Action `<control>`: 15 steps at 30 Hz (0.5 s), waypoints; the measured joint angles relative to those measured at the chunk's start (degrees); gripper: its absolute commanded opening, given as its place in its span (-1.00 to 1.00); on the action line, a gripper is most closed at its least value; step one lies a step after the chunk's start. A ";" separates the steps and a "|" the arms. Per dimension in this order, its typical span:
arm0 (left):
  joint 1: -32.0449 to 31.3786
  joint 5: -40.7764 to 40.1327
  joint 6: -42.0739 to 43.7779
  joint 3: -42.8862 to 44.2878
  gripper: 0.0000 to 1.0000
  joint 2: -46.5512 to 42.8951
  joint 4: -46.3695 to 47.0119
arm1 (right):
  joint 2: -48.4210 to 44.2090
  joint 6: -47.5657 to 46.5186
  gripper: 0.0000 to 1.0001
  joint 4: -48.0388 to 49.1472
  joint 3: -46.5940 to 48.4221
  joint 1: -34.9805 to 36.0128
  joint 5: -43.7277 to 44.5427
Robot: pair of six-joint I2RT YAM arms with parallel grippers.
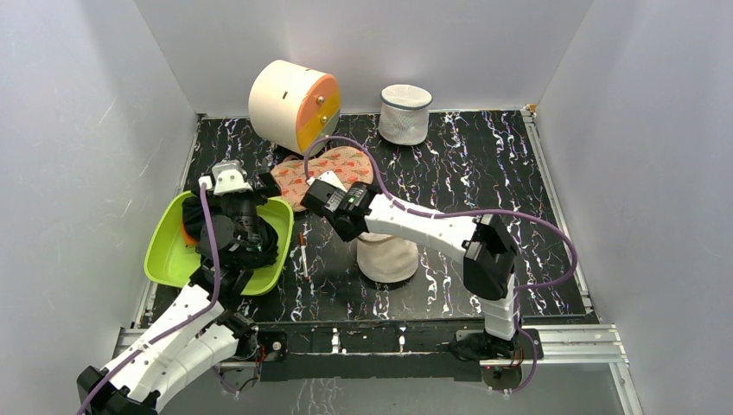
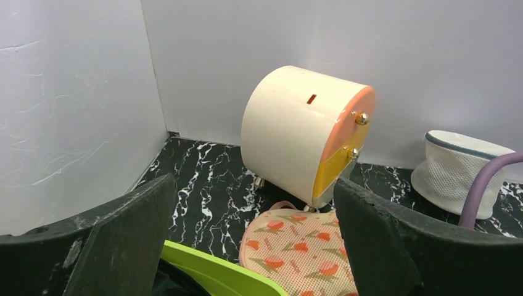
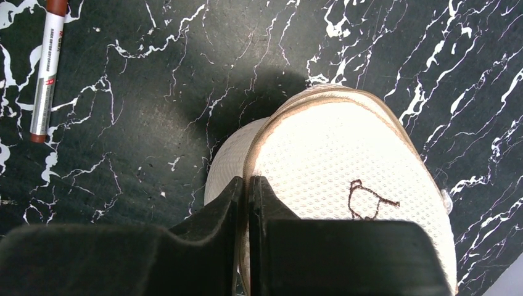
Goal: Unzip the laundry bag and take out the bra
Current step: Open the laundry bag at the center of the board.
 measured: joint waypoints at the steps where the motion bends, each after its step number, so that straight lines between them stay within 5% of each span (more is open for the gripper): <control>1: 0.00 0.13 -0.13 0.00 0.97 0.13 -0.17 | -0.11 0.09 -0.94 0.04 -0.22 0.00 0.02; 7: 0.00 0.83 -0.76 0.00 0.97 0.76 -1.07 | -3.89 1.38 -1.00 1.88 -3.30 0.00 -0.13; 15: 0.00 2.05 -1.68 0.07 0.97 2.14 -1.95 | -20.61 7.13 -1.00 14.14 -16.90 -1.99 -2.36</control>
